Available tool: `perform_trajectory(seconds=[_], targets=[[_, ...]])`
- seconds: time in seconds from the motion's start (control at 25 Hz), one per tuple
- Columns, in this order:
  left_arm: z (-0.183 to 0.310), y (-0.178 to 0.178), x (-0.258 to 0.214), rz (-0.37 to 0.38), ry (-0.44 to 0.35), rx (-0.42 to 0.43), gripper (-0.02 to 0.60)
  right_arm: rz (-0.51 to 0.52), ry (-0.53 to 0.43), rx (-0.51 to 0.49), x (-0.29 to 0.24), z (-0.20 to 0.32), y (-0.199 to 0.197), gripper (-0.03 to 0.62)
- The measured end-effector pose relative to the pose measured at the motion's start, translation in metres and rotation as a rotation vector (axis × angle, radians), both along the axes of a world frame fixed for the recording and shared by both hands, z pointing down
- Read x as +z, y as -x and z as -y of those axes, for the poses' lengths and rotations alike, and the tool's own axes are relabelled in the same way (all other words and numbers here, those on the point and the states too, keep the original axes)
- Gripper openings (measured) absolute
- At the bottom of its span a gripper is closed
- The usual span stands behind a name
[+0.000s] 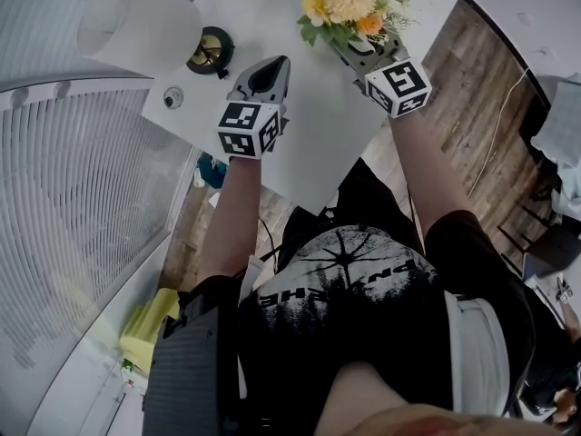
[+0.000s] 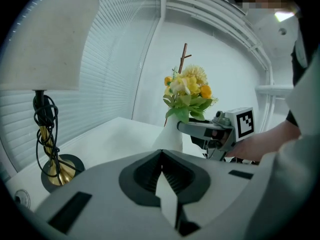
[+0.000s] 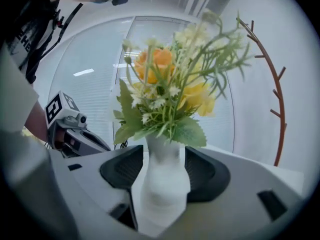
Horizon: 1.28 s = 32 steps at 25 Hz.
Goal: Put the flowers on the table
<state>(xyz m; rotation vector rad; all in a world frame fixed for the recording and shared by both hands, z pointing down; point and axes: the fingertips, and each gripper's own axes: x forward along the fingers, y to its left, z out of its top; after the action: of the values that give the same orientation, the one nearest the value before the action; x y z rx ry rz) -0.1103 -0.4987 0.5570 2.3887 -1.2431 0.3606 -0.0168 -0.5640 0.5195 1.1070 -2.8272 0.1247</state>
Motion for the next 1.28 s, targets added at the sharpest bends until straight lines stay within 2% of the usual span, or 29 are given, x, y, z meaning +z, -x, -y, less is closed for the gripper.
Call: perform_trajectory(seconds=[0.36,0.64,0.72,0.88,1.08,1.28], targets=[[-0.024,-0.015,-0.036,0.000,-0.066,0.052,0.012,-0.013,0.026,0.078,-0.012,-0.042,-0.021,0.247],[-0.061,-0.021,-0.068,-0.009,-0.120,0.093,0.011,-0.039,0.018,0.105,-0.035,-0.091,-0.021,0.059],[-0.072,-0.021,-0.077,-0.011,-0.140,0.102,0.011,-0.047,0.012,0.106,-0.044,-0.105,-0.017,0.031],[-0.095,-0.017,-0.093,-0.024,-0.177,0.113,0.011,-0.071,-0.001,0.100,-0.058,-0.135,-0.007,0.017],[-0.124,-0.008,-0.110,0.009,-0.236,0.127,0.012,-0.075,-0.005,0.110,-0.076,-0.173,0.001,0.017],[-0.146,0.009,-0.117,-0.016,-0.244,0.108,0.012,-0.102,-0.022,0.106,-0.080,-0.204,0.008,0.017]])
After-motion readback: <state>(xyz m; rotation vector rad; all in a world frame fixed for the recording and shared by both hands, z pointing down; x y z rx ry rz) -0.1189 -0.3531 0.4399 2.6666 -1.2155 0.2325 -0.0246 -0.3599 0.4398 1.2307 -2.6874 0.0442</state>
